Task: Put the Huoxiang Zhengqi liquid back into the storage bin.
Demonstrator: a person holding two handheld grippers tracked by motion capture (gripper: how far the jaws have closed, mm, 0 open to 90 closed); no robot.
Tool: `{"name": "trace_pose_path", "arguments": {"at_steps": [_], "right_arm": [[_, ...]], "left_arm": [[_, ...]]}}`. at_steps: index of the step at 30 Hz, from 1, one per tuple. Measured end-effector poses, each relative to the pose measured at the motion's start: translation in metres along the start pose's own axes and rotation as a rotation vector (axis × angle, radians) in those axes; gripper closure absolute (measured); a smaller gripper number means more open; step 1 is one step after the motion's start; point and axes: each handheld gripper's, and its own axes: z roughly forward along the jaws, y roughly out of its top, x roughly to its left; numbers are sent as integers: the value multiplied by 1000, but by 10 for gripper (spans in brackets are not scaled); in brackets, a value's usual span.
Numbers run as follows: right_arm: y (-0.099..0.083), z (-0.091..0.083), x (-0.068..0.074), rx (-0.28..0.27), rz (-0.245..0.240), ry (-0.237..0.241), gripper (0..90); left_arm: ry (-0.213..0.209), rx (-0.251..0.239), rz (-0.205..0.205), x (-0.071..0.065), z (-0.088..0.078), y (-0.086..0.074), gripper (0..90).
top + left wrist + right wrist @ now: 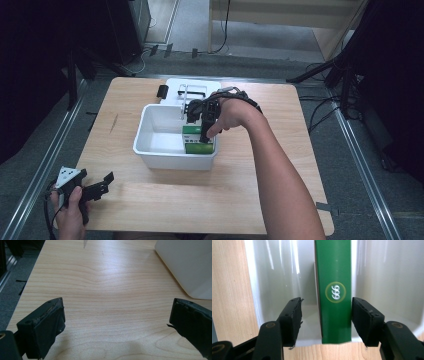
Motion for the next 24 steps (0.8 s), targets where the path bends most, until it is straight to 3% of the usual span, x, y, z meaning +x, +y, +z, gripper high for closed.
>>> {"name": "trace_pose_path", "arguments": {"at_steps": [15, 24], "right_arm": [[-20, -27, -6, -66, 79, -57, 374], [-40, -37, -8, -71, 116, -76, 357]], "left_arm": [[1, 6, 6, 0, 0, 0, 11], [2, 6, 8, -1, 0, 0, 11]]}}
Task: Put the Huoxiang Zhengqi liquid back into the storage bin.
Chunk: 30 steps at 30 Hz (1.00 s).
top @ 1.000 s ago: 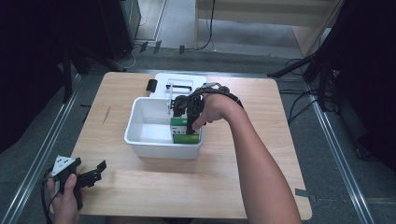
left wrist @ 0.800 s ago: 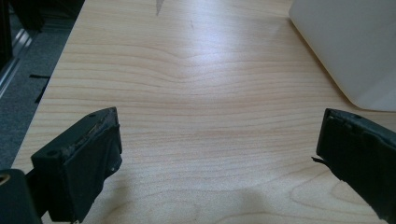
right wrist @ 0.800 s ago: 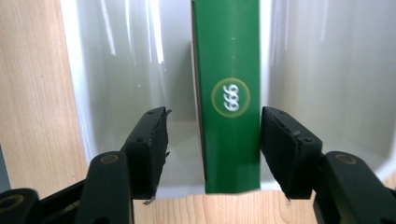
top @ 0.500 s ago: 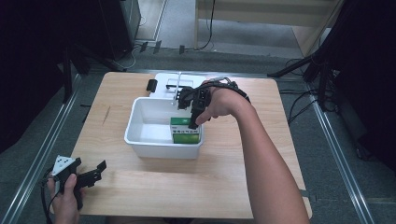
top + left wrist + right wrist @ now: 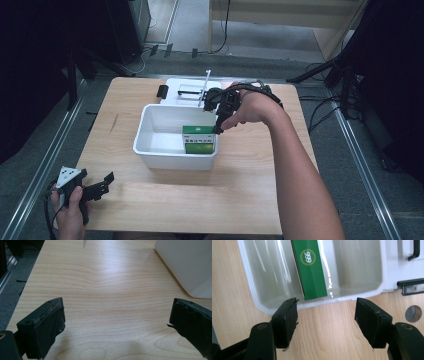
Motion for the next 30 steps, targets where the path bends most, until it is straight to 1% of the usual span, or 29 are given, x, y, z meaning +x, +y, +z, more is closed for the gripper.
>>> {"name": "trace_pose_path", "arguments": {"at_steps": [9, 13, 17, 18, 22, 24, 27, 29, 30], "right_arm": [[-22, -6, -2, 5, 29, -8, 354], [-34, -4, -2, 5, 53, -9, 354], [-45, -1, -3, 3, 66, -4, 353], [-49, 0, -3, 4, 84, -2, 353], [-61, 4, -4, -2, 105, 3, 350], [-68, 6, -4, -4, 126, -8, 345], [-79, 8, -6, -26, 176, -28, 347], [-88, 11, -6, -46, 208, -26, 344], [-91, 12, -6, -52, 216, -25, 342]], "left_arm": [[2, 0, 0, 0, 0, 0, 11], [3, -3, 1, 0, 0, 0, 11], [3, -3, 0, 0, 0, 0, 11], [3, -3, 0, 0, 0, 0, 11], [3, -3, 0, 0, 0, 0, 11], [3, -2, 2, 0, 0, 0, 11], [3, -4, 2, 0, 0, 0, 11], [4, -4, 2, 0, 0, 0, 11], [4, -4, 2, 0, 0, 0, 11]]}}
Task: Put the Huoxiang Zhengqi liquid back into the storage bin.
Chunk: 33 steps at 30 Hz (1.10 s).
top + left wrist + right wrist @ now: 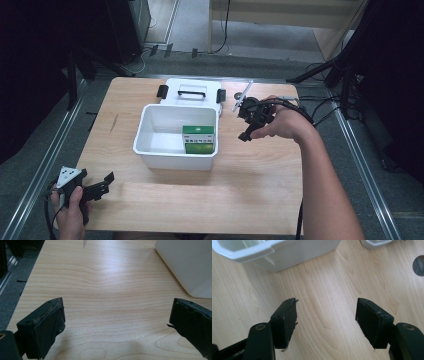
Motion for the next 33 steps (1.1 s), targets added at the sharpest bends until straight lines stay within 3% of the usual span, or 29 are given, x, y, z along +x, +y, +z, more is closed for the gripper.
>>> {"name": "trace_pose_path", "arguments": {"at_steps": [10, 17, 22, 29, 33], "right_arm": [[-41, 12, -3, -101, 139, -9, 274], [-70, 23, 2, -174, 241, -29, 247], [-91, 34, 8, -253, 270, -26, 232], [-117, 43, 18, -374, 329, -99, 234], [-132, 47, 25, -475, 362, -148, 225]], "left_arm": [[-2, 4, 3, 0, 0, 0, 11], [-1, 5, 5, 0, 0, 0, 11], [0, 2, 1, 0, 0, 0, 11], [1, 3, 2, 0, 0, 0, 11], [1, 2, -1, 0, 0, 0, 11]]}}
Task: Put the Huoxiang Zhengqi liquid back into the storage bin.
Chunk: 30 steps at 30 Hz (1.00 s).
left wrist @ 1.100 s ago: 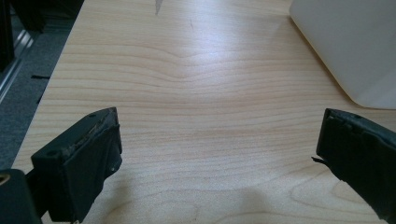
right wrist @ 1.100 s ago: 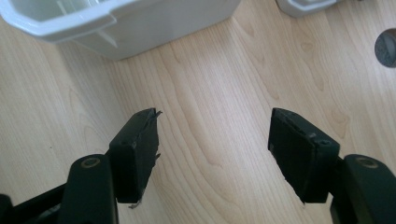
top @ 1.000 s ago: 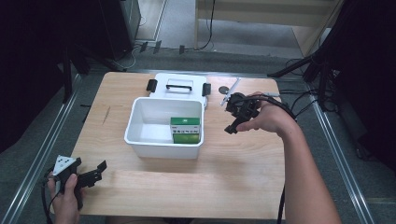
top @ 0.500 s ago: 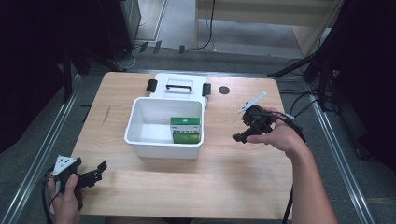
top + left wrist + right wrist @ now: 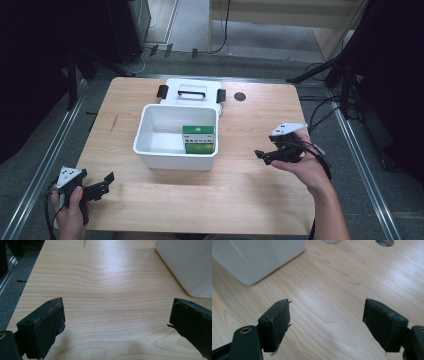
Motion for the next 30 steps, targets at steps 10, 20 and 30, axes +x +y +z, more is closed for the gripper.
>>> {"name": "trace_pose_path", "arguments": {"at_steps": [10, 20, 30], "right_arm": [[-45, 1, 7, -141, 67, -44, 245], [-94, -5, 5, -229, 158, -99, 225], [-146, -21, 6, -274, 229, -136, 232]], "left_arm": [[-2, -1, -2, 0, 0, 0, 11], [1, -1, -1, 0, 0, 0, 11], [3, -2, -2, 0, 0, 0, 11]]}}
